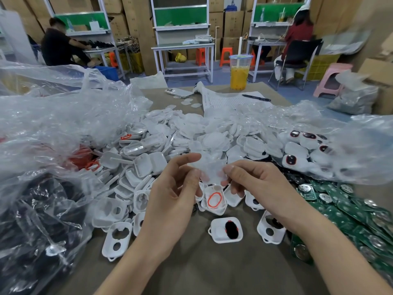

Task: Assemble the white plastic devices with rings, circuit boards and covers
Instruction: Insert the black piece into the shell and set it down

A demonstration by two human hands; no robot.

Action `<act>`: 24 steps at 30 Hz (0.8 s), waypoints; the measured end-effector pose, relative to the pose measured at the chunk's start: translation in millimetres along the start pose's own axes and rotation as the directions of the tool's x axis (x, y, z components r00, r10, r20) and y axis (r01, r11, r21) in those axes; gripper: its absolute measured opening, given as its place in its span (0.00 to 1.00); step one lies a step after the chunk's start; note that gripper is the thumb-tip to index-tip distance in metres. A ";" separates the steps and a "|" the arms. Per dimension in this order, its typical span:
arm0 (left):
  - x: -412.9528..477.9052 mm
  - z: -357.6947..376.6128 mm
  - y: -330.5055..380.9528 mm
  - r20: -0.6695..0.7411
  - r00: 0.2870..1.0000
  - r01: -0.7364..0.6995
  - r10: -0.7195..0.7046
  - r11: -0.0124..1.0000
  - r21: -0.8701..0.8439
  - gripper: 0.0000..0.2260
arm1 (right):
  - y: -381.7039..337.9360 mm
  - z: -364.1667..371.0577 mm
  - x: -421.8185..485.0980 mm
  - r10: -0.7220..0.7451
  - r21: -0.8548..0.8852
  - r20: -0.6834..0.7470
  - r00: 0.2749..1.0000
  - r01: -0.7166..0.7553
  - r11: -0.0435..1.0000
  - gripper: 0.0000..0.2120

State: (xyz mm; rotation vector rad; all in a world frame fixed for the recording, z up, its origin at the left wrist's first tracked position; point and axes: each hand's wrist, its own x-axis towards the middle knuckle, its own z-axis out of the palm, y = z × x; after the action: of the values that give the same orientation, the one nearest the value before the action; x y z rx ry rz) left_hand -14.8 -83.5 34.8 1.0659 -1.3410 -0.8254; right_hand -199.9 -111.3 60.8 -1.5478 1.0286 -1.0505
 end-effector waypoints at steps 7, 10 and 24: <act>0.0 -1.6 2.1 0.015 1.000 -0.020 0.020 0.999 -0.030 0.13 | -1.5 0.0 0.7 -0.035 -0.012 -0.044 0.998 0.034 0.999 0.15; -0.3 -0.9 3.7 0.011 1.000 -0.020 0.020 0.999 -0.034 0.09 | -1.5 0.4 0.8 -0.035 -0.014 -0.041 0.999 0.035 0.999 0.14; 0.7 0.9 2.8 -0.031 0.999 0.010 -0.010 1.000 -0.003 0.13 | 5.0 -1.1 3.1 -0.016 0.094 -0.026 1.000 0.019 0.995 0.20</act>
State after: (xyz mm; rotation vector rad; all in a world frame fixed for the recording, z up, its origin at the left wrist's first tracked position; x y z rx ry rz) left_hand -16.0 -83.4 37.6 1.0795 -1.3087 -0.8150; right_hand -200.8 -115.4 56.6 -1.4726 0.9702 -1.1180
